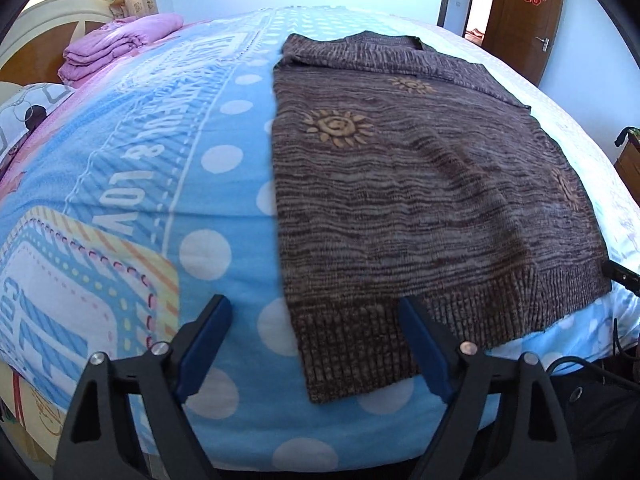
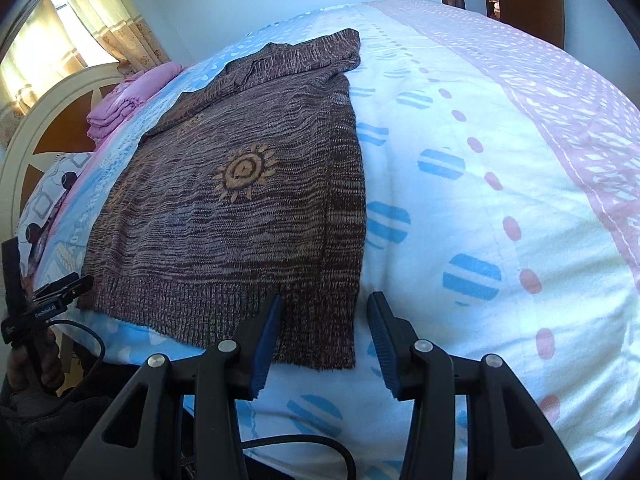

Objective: Fold small clothes
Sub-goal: 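Grasp one hem corner with the left tool while the right tool grasps the other, then lift the held hem with both tools and fold it toward the collar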

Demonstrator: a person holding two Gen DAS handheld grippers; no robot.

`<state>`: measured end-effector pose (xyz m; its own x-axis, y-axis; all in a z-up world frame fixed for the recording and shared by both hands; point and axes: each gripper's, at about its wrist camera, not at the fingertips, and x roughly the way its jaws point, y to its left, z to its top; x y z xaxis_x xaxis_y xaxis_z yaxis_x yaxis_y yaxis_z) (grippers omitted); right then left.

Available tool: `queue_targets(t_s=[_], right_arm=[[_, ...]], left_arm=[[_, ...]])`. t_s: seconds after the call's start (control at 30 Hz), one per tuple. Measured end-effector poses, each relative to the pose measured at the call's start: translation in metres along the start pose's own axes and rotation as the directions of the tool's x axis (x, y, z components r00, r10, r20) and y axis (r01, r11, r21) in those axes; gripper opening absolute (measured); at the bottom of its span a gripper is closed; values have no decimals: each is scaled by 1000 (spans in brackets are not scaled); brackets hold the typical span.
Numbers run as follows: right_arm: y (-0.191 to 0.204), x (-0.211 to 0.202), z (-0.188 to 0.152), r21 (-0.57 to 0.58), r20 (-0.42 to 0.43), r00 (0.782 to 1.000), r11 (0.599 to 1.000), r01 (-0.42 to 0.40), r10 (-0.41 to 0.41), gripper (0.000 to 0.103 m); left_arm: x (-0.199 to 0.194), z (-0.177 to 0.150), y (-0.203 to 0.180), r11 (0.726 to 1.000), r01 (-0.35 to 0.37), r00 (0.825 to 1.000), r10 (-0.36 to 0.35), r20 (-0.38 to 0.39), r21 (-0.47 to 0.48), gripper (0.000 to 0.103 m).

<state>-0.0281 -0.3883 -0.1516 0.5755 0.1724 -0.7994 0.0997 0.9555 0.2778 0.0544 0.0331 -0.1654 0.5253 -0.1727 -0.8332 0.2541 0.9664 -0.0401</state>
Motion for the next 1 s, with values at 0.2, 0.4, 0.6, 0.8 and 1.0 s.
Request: queue_targets(t_s=[0.2, 0.4, 0.6, 0.8, 1.0], right_arm=[[-1, -3, -3, 4, -29, 997, 998, -65, 65, 6], [-8, -22, -16, 15, -40, 991, 992, -126, 127, 4], [-16, -22, -19, 47, -33, 989, 988, -145, 147, 4], [-28, -27, -15, 131, 15, 967, 958, -255, 255, 4], [-24, -45, -4, 107, 100, 955, 952, -288, 278, 4]], left_arm=[[-9, 4, -6, 998, 45, 999, -46, 23, 41, 11], [-20, 4, 4, 998, 66, 997, -67, 30, 25, 10], [-20, 3, 12, 997, 78, 996, -78, 33, -1, 9], [-27, 9, 14, 997, 77, 995, -76, 66, -12, 9], [-48, 25, 20, 996, 92, 986, -89, 142, -18, 9]])
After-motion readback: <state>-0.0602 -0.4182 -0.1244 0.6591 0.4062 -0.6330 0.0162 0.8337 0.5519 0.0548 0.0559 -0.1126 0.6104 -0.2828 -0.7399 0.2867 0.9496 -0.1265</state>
